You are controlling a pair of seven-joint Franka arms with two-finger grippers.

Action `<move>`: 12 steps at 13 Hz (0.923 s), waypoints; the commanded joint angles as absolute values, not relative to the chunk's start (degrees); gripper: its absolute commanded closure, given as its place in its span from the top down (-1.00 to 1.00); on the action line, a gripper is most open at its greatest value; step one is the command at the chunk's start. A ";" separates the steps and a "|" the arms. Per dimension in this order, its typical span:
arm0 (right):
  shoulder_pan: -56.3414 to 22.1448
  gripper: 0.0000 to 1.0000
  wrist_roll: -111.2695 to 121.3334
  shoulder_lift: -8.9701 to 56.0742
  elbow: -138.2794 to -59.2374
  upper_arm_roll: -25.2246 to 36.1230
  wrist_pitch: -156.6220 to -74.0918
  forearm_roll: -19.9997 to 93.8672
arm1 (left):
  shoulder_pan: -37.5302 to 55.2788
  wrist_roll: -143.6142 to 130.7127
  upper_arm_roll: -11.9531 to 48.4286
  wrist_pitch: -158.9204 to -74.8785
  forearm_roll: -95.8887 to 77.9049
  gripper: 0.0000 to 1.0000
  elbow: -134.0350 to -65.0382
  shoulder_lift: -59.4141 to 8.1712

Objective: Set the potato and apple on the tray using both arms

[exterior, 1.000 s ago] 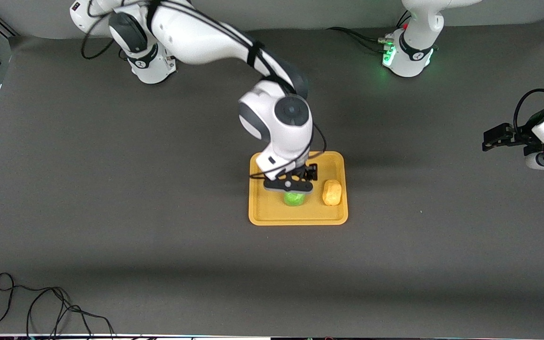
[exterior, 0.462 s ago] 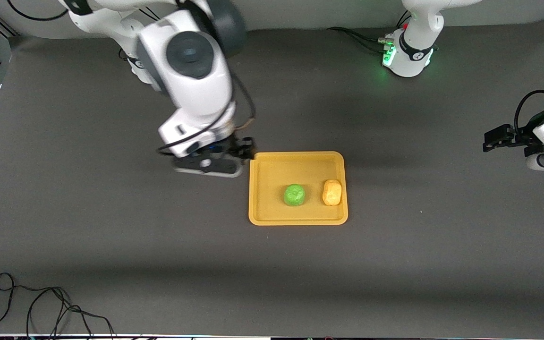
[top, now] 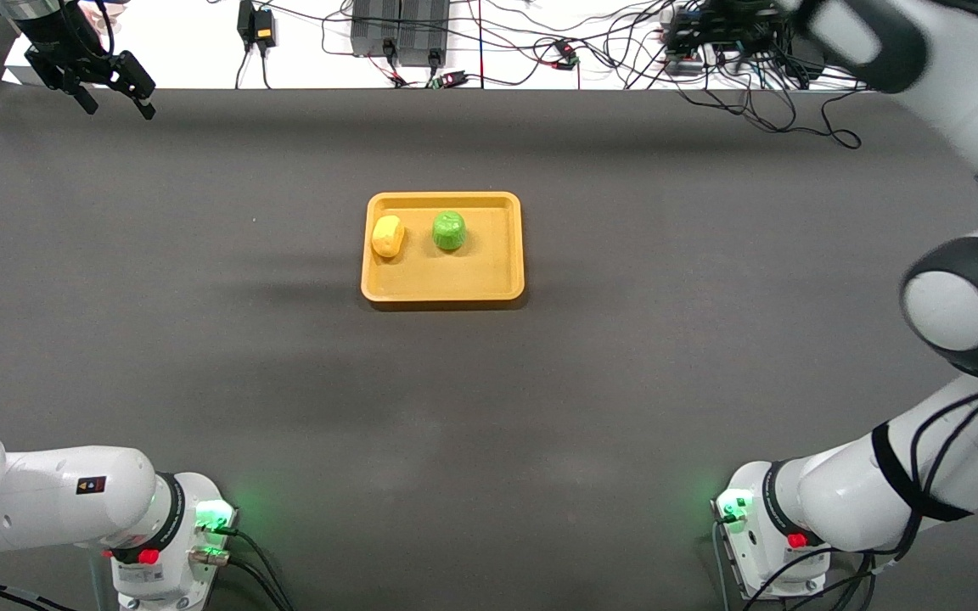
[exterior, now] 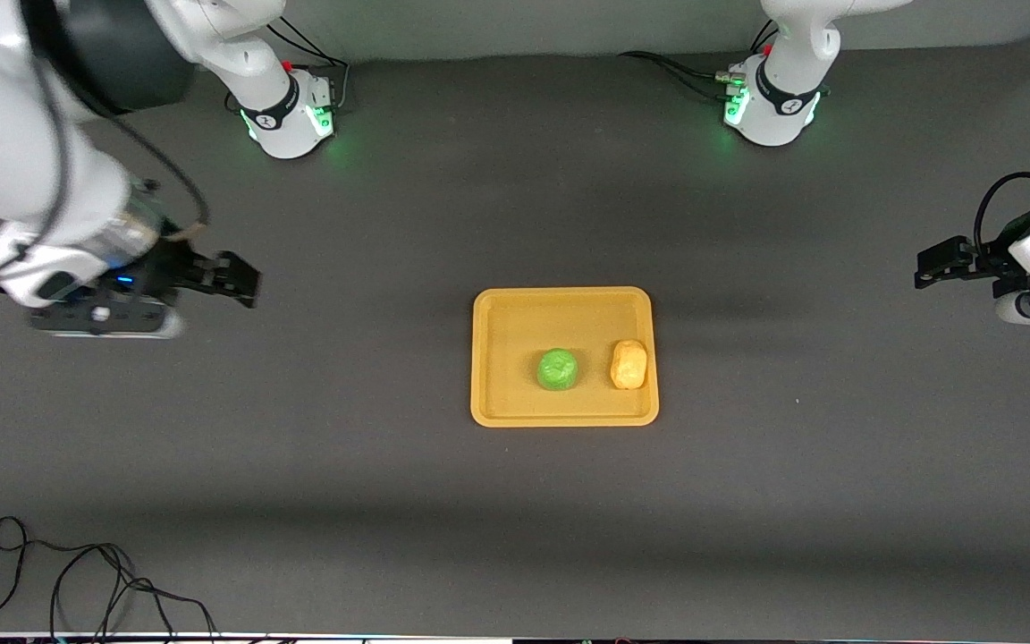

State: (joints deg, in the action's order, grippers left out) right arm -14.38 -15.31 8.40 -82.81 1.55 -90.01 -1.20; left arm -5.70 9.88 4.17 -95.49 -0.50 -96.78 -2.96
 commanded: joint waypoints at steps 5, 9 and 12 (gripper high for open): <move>1.31 1.00 -0.54 2.55 -91.67 -1.50 -92.64 0.09 | -5.63 10.81 4.13 -95.71 -0.53 1.00 -95.98 -3.51; 1.58 1.00 0.26 2.64 -90.88 0.09 -92.20 -0.52 | -5.54 10.72 4.22 -95.71 -0.53 1.00 -95.98 -3.52; 1.23 1.00 0.00 2.72 -90.27 0.09 -91.76 -0.53 | -5.45 10.63 4.22 -95.80 -0.53 1.00 -95.89 -3.60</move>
State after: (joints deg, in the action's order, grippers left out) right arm 1.56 -1.00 3.88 -89.69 -0.07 -91.47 -0.79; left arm -5.68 9.97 4.27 -95.53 -0.50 -96.78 -3.16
